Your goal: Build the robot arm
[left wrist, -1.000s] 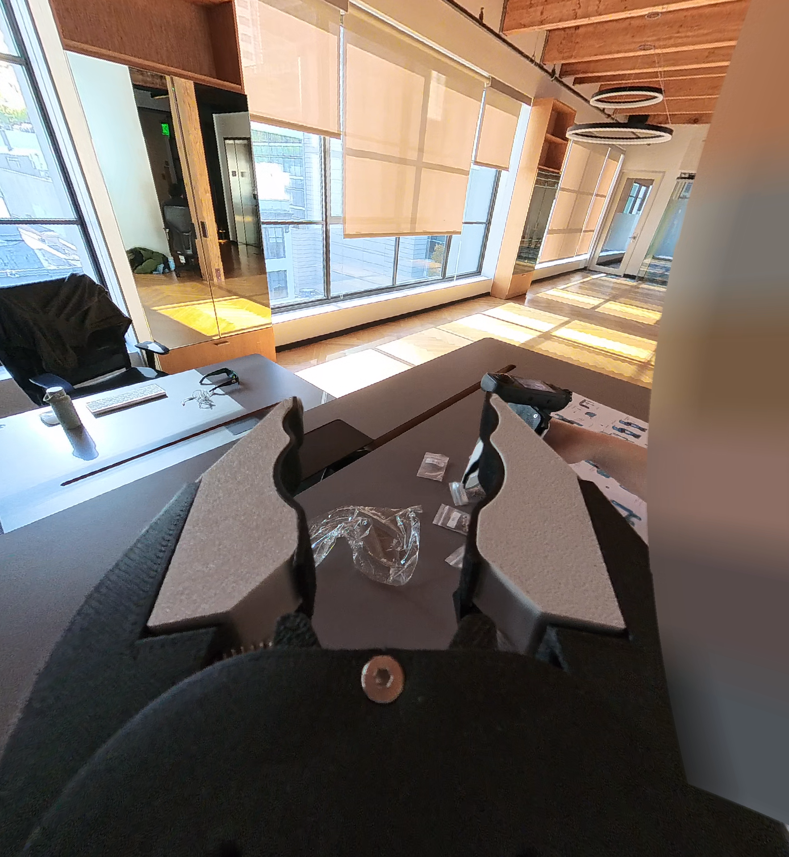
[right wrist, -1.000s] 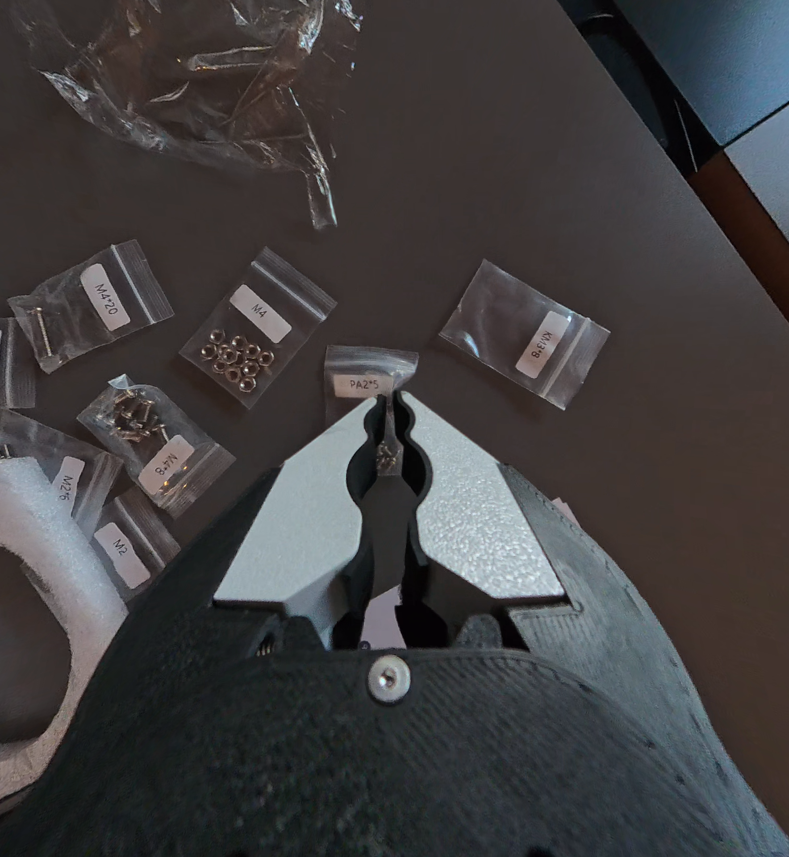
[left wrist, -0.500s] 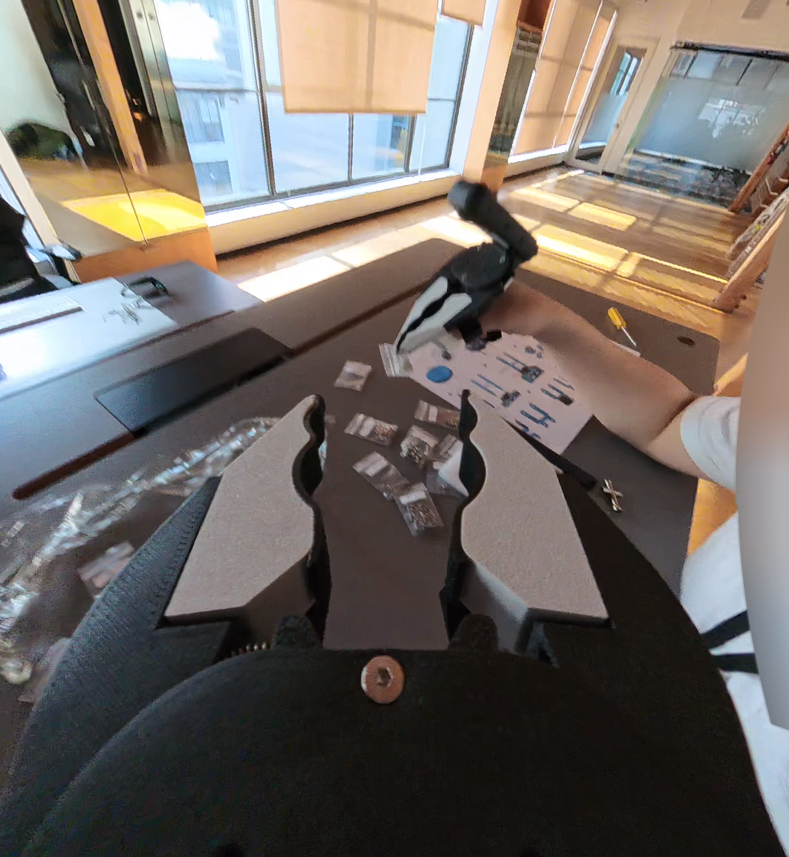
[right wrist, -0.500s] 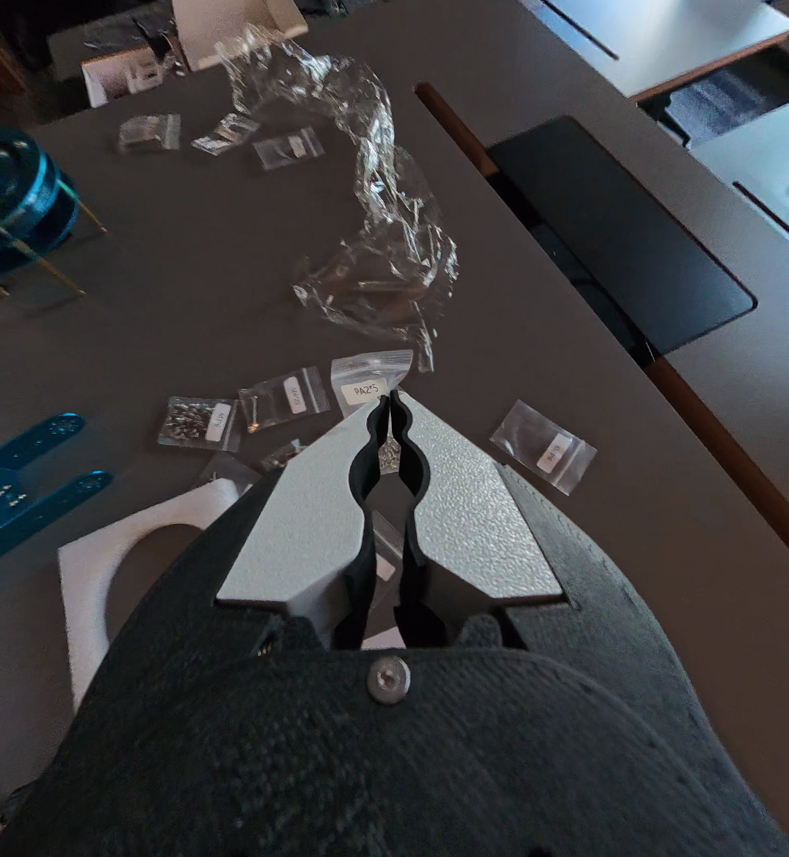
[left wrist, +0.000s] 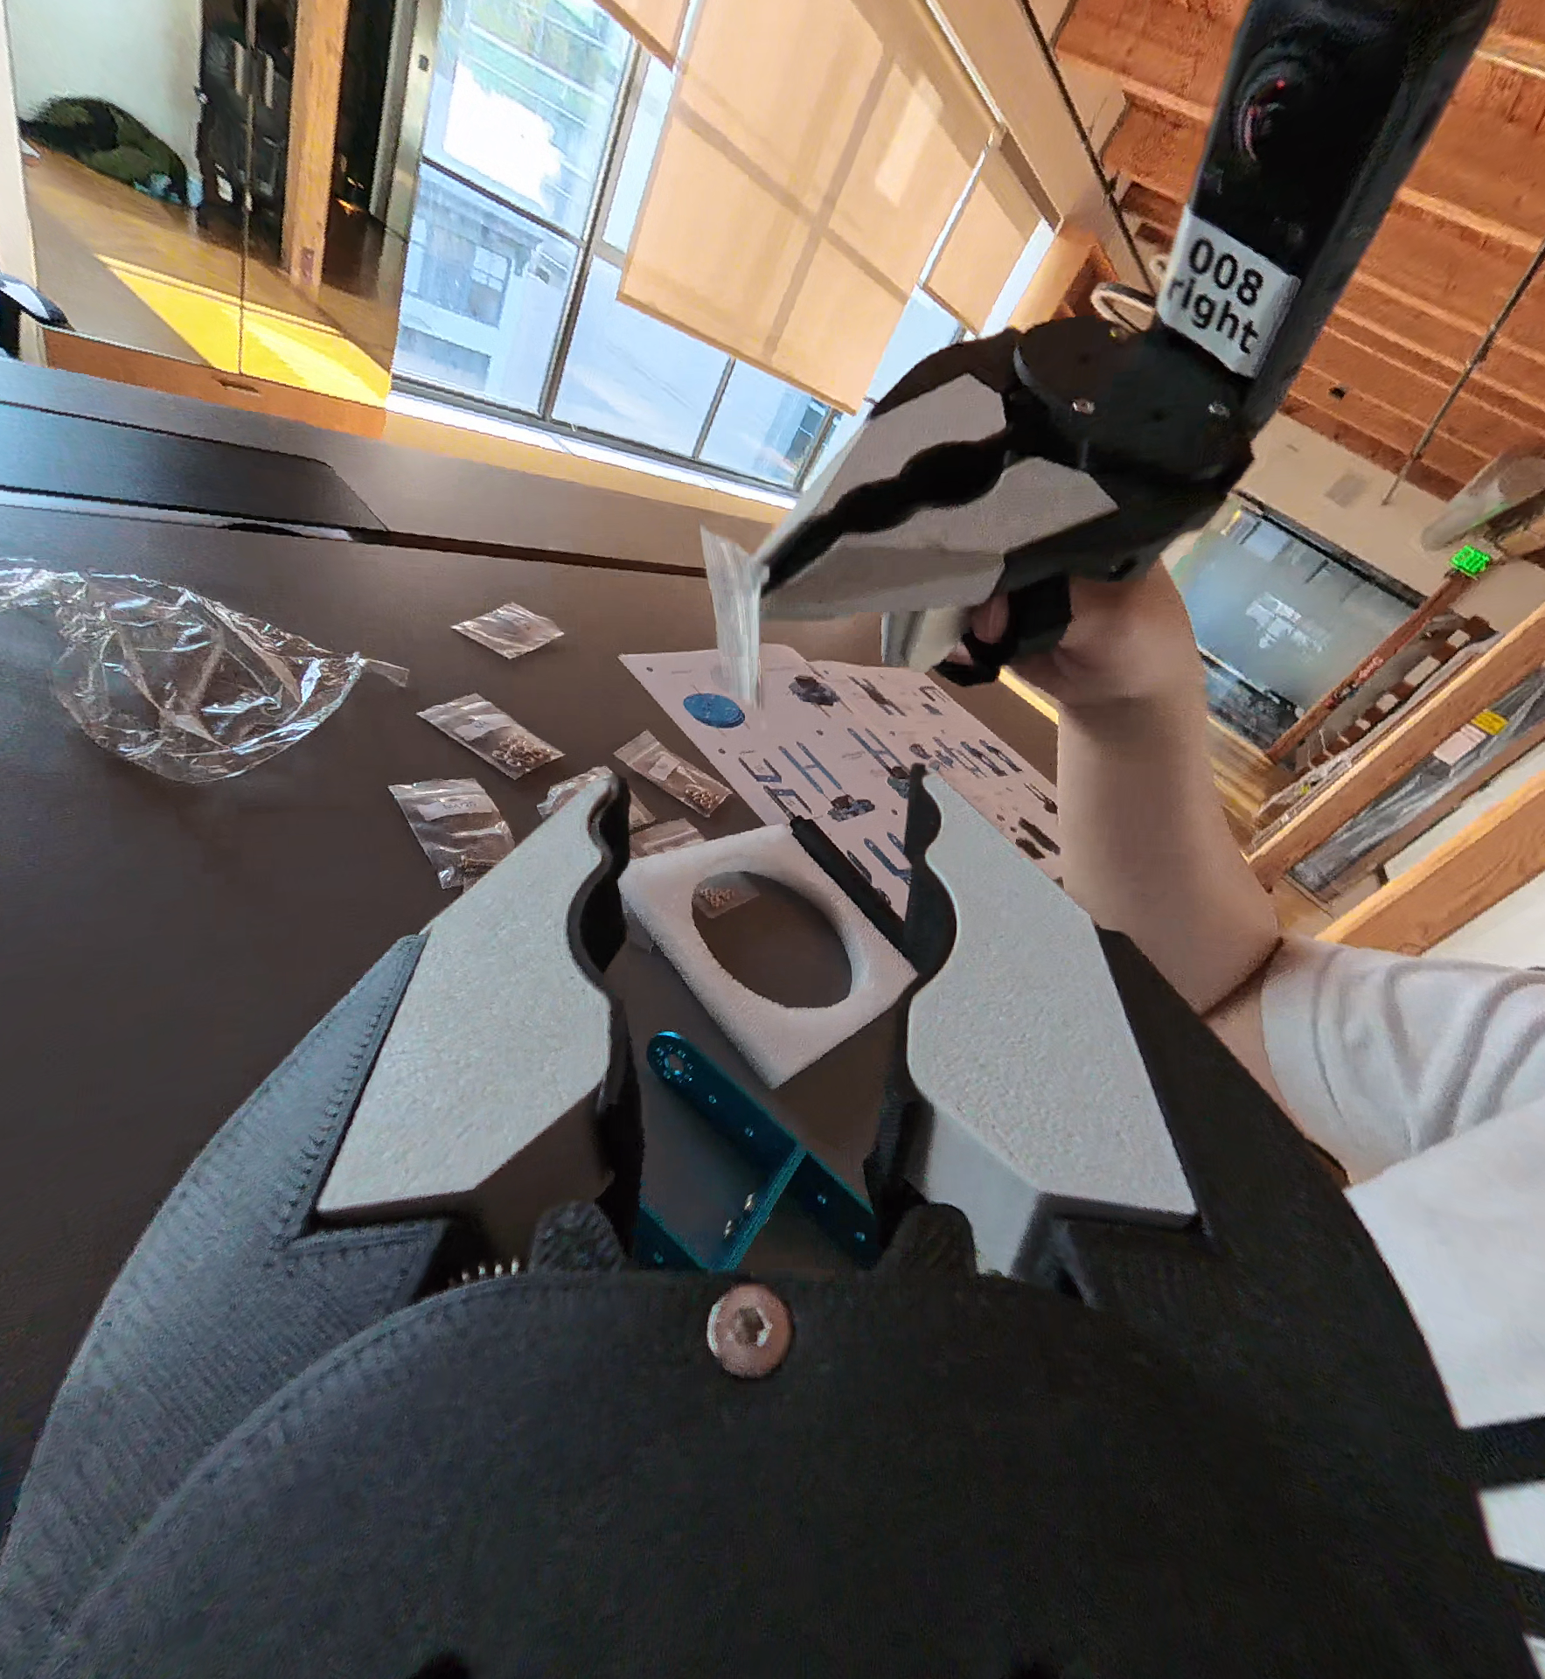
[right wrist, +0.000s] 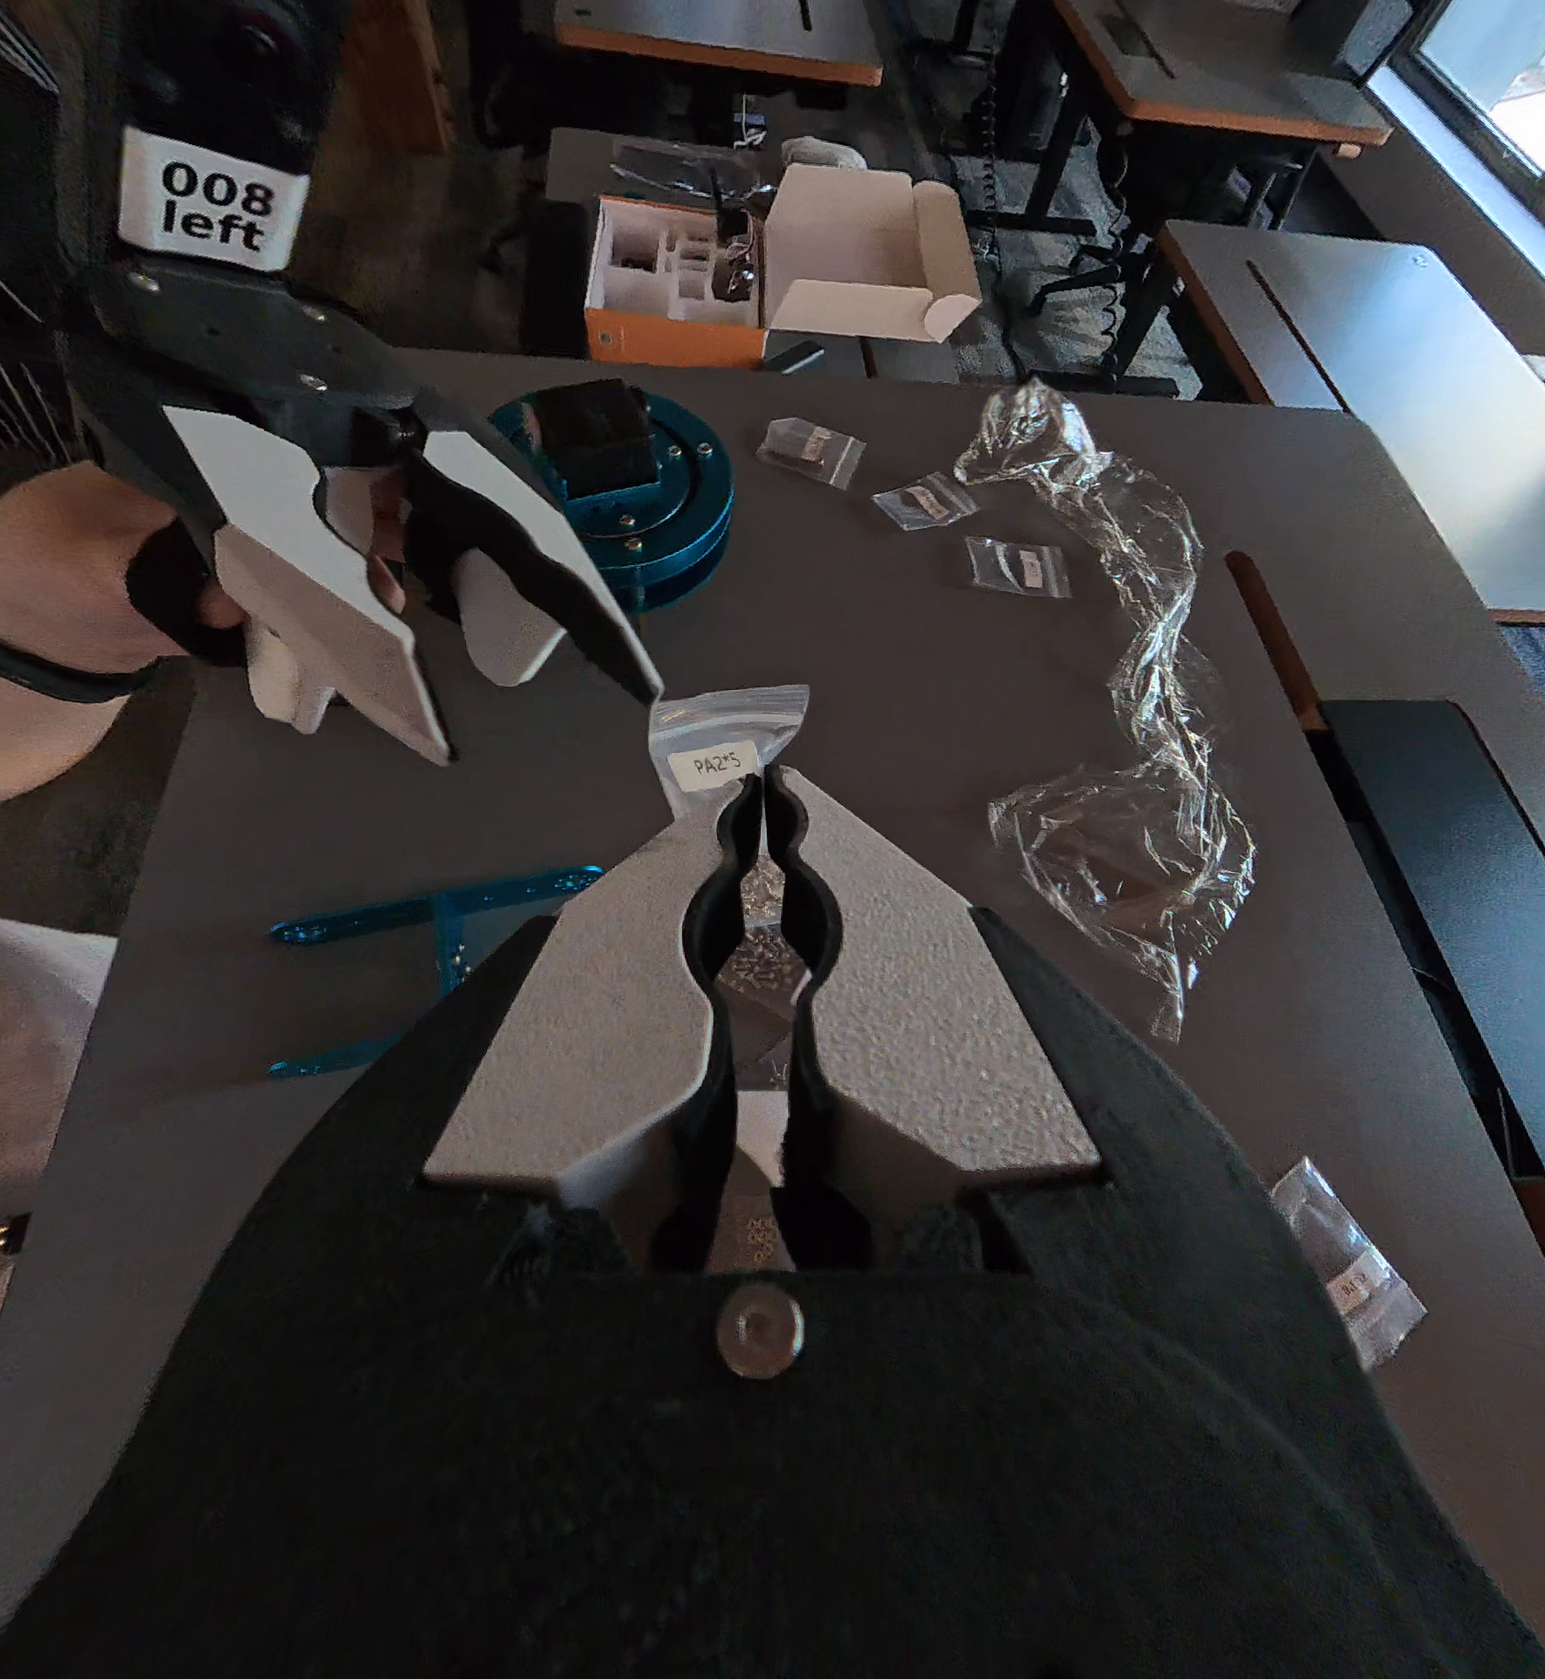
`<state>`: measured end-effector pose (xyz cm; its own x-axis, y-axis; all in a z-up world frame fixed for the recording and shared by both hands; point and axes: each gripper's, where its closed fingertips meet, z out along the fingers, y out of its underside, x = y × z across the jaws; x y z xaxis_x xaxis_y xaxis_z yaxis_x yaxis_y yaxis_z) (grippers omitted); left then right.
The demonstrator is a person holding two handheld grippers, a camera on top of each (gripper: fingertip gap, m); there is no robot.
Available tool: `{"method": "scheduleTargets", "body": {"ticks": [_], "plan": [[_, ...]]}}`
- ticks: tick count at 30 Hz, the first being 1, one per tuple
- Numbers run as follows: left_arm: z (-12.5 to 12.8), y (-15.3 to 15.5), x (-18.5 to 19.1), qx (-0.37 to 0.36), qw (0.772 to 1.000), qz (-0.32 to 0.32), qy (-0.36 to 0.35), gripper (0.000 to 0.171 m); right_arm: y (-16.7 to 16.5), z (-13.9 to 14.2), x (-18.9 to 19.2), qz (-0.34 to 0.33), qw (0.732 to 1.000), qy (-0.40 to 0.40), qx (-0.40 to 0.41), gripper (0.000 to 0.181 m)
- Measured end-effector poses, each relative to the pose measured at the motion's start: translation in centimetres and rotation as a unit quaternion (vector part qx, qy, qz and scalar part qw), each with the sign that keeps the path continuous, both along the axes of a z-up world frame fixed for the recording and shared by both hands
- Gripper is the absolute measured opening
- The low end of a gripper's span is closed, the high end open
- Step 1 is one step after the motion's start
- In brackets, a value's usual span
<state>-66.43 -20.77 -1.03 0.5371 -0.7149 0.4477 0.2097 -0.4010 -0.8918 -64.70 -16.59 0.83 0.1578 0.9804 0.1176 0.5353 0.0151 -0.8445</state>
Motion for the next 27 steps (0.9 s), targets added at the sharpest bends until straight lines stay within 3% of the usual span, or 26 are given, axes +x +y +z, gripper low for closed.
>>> {"method": "scheduleTargets", "body": {"ticks": [5,7,10,13,14,17,21,23,27], "plan": [[-0.1,-0.1,-0.6,0.009,0.998,0.056,0.011,0.055,-2.4,-0.9,-0.8,0.014,0.999,-0.023,0.031,0.0],[-0.2,-0.5,-0.5,0.005,0.999,0.05,0.003,0.037,-3.1,-0.9,-1.1,0.022,0.999,-0.02,0.029,0.0],[-0.3,-0.6,-0.8,-0.001,0.999,0.048,-0.013,0.028,-4.0,-1.3,-1.6,0.037,0.999,-0.02,0.019,0.0],[-0.7,-1.2,-0.1,-0.009,1.0,0.009,-0.016,0.012,-4.5,-1.9,-2.0,0.044,0.999,-0.021,0.007,0.0],[-0.8,-1.7,0.3,-0.014,1.0,-0.018,-0.016,0.0,-4.6,-2.1,-2.0,0.045,0.999,-0.023,0.006,0.0],[-1.5,-2.1,0.5,-0.029,0.999,-0.045,0.004,0.0,-4.8,-3.0,-1.9,0.048,0.998,-0.034,0.004,0.001],[-1.4,-3.0,0.4,-0.024,0.996,-0.075,0.034,0.0,-4.4,-3.2,0.5,0.021,1.0,-0.022,0.005,0.034],[-0.9,-3.7,-0.2,-0.022,0.995,-0.091,0.044,0.0,-5.2,-5.0,3.5,0.02,0.998,-0.051,0.001,0.035],[1.0,-4.4,-2.8,-0.001,0.992,-0.113,0.05,0.0,-8.2,-12.2,8.8,0.0,0.986,-0.159,-0.043,0.044]]}}
